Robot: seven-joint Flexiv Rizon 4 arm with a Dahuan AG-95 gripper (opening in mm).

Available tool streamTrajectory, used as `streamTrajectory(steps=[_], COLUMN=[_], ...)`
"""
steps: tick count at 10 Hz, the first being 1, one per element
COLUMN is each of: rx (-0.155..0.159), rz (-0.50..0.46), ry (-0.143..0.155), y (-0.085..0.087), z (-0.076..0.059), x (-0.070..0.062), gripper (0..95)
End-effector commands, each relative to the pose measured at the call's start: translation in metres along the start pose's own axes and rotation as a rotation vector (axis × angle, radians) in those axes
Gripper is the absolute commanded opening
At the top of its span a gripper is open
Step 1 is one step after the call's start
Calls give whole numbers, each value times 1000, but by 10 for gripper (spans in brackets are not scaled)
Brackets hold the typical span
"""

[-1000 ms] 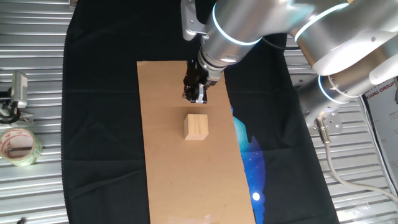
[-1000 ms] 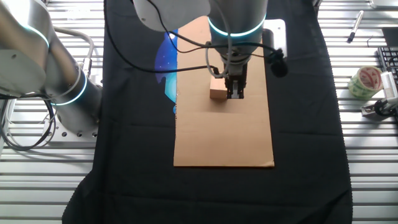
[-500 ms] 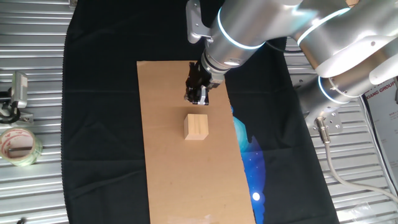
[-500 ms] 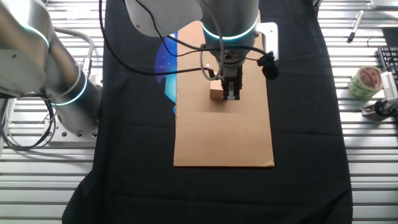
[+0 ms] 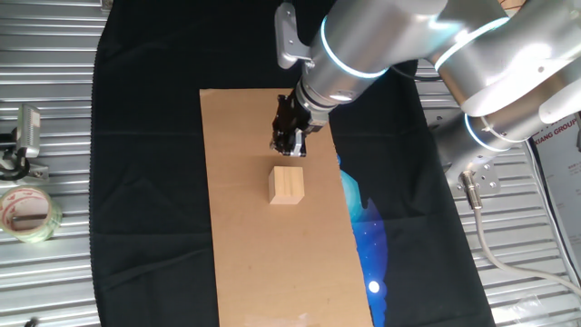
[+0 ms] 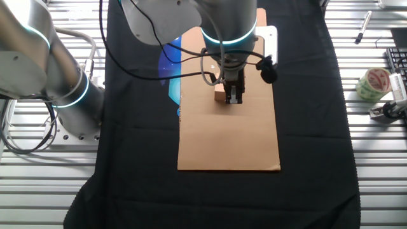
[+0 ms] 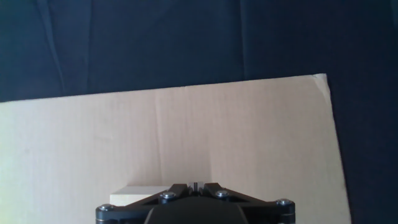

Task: Use the gripper to push the small block from left to right

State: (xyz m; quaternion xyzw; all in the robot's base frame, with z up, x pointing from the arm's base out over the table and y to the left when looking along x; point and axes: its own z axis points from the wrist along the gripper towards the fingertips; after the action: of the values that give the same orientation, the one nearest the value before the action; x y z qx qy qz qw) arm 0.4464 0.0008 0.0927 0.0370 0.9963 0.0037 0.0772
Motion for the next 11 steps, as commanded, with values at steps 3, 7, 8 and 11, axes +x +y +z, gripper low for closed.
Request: streamTrajectory(steps=[3, 7, 8, 11], rx=[-2, 1, -2, -5], rz=[1, -1, 0, -1], ry=[-6, 9, 20, 45], y=[1, 1, 1, 1], z=[3, 5, 5, 5], x=[1, 2, 2, 2], gripper=[0, 0, 0, 0])
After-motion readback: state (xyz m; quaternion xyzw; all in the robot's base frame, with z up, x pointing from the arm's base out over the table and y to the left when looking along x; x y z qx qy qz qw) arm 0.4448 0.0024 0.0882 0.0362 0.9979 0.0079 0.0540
